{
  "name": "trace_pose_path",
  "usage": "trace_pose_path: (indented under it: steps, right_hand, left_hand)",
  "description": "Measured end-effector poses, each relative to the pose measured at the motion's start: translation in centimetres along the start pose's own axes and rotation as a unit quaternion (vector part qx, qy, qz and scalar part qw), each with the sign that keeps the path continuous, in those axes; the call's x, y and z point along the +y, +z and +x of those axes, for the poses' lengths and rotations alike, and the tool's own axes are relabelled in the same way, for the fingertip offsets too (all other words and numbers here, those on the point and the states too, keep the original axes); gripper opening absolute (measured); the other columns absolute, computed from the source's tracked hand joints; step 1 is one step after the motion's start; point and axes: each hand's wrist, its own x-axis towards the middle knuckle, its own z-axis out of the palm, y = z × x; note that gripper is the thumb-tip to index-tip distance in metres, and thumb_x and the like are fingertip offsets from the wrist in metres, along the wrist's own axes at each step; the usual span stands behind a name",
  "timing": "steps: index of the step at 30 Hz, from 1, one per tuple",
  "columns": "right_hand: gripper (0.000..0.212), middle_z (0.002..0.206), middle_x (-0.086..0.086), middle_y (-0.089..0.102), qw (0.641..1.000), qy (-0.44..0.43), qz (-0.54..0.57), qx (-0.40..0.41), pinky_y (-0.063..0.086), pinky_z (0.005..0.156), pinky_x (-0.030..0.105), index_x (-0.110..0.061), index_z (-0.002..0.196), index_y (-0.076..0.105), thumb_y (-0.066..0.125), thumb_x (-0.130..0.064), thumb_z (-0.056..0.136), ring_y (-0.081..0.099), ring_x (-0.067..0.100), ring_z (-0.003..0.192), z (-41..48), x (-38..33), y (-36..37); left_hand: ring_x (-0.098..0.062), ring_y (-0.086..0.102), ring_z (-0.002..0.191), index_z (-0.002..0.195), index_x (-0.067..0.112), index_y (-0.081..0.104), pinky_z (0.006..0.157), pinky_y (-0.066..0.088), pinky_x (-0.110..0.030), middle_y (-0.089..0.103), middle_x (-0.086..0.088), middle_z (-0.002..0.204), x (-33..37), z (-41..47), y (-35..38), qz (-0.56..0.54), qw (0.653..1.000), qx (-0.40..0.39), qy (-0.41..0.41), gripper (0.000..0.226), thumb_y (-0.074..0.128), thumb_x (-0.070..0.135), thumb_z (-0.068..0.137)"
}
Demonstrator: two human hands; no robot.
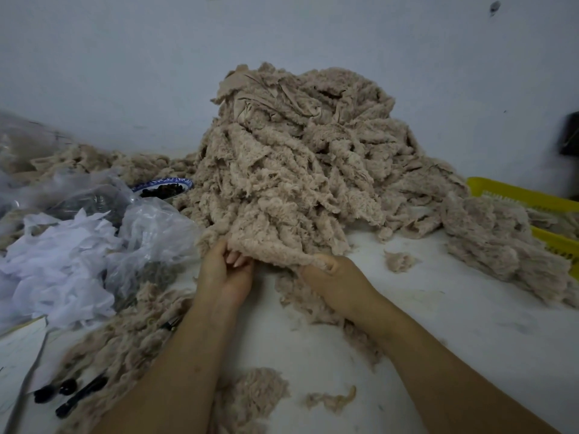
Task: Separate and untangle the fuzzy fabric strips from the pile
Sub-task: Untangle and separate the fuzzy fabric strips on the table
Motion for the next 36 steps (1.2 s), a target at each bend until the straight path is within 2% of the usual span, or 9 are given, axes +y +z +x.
trace_pose_path:
  steps: [8,11,12,13,16,20,25,31,36]
  right_hand:
    - [0.025,0.051,-0.011,0.035,0.989,0.041,0.033,0.141,0.027,0.043,0.018,-0.022,0.074,0.043,0.055,-0.026,0.095,0.027,0.005,0.041,0.7,1.1,-2.2]
    - [0.012,0.064,-0.015,0.043,0.989,0.069,0.023,0.128,0.033,0.047,0.015,-0.03,0.089,0.046,0.053,-0.038,0.095,0.044,-0.004,0.048,0.9,1.1,-2.2]
    - [0.01,0.072,-0.02,0.047,0.989,0.076,0.035,0.126,0.037,0.053,0.016,-0.033,0.098,0.05,0.052,-0.042,0.094,0.051,-0.016,0.074,0.9,1.2,-2.2]
    - [0.008,0.079,-0.021,0.052,0.987,0.078,0.062,0.122,0.04,0.061,0.018,-0.041,0.096,0.051,0.052,-0.046,0.089,0.052,-0.006,0.063,0.9,1.1,-2.1]
    - [0.031,0.094,-0.006,0.074,0.975,0.092,0.182,0.092,0.054,0.078,0.033,-0.038,0.081,0.072,0.053,-0.061,0.072,0.07,0.011,0.09,1.2,1.2,-2.2]
    - [0.053,0.106,-0.013,0.074,0.987,0.085,0.138,0.007,0.053,0.093,0.03,-0.044,0.092,0.075,0.056,-0.086,0.067,0.069,0.006,0.103,1.3,1.3,-1.3]
    - [0.039,0.061,-0.01,0.044,0.994,0.063,0.085,0.027,0.036,0.064,0.03,-0.034,0.059,0.045,0.057,-0.043,0.095,0.043,0.007,0.058,1.4,1.4,-1.1]
    - [0.037,0.048,-0.019,0.031,0.993,0.037,0.048,0.099,0.027,0.044,0.014,-0.024,0.066,0.031,0.053,-0.021,0.096,0.028,0.0,0.045,1.5,1.5,-1.1]
    - [0.032,0.065,-0.008,0.046,0.979,0.039,-0.049,0.195,0.03,0.046,0.013,-0.02,0.069,0.041,0.051,-0.029,0.098,0.038,0.001,0.051,1.7,1.8,-1.9]
  left_hand:
    - [-0.003,0.025,0.032,0.059,0.014,0.063,0.034,0.019,-0.015,0.032,0.01,0.046,-1.3,-1.3,0.1,0.088,0.976,-0.049,-0.195,0.028,0.069,0.027,0.083]
    - [-0.004,0.024,0.03,0.07,0.011,0.07,0.034,0.018,-0.015,0.037,0.006,0.043,-1.3,-1.6,0.4,0.153,0.971,-0.075,-0.167,0.014,0.067,0.018,0.082]
    - [-0.003,0.024,0.031,0.072,0.012,0.072,0.034,0.019,-0.015,0.039,0.006,0.044,-1.4,-1.8,0.5,0.194,0.964,-0.107,-0.148,0.015,0.066,0.02,0.083]
    - [-0.003,0.024,0.031,0.069,0.014,0.071,0.034,0.02,-0.015,0.038,0.006,0.043,-1.6,-2.1,0.5,0.247,0.949,-0.144,-0.13,0.02,0.066,0.023,0.085]
    - [-0.005,0.023,0.031,0.055,0.019,0.062,0.038,0.02,-0.018,0.03,0.004,0.037,-3.0,-2.9,0.5,0.385,0.886,-0.231,-0.114,0.034,0.061,0.032,0.086]
    - [-0.008,0.026,0.034,0.052,0.02,0.055,0.048,0.033,-0.021,0.029,0.003,0.037,-3.5,-3.4,0.2,0.418,0.853,-0.274,-0.153,0.039,0.061,0.032,0.089]
    - [-0.01,0.024,0.038,0.056,0.019,0.052,0.056,0.016,-0.032,0.031,0.004,0.039,-3.2,-3.8,0.1,0.487,0.796,-0.311,-0.181,0.037,0.068,0.032,0.086]
    - [-0.01,0.025,0.04,0.063,0.015,0.048,0.054,0.023,-0.029,0.033,0.003,0.042,-3.5,-4.2,0.6,0.519,0.762,-0.331,-0.2,0.035,0.067,0.029,0.088]
    - [-0.013,0.033,0.04,0.054,0.017,0.052,0.047,0.029,-0.024,0.042,-0.002,0.044,-4.6,-3.5,0.3,0.522,0.822,-0.208,-0.098,0.044,0.062,0.027,0.096]
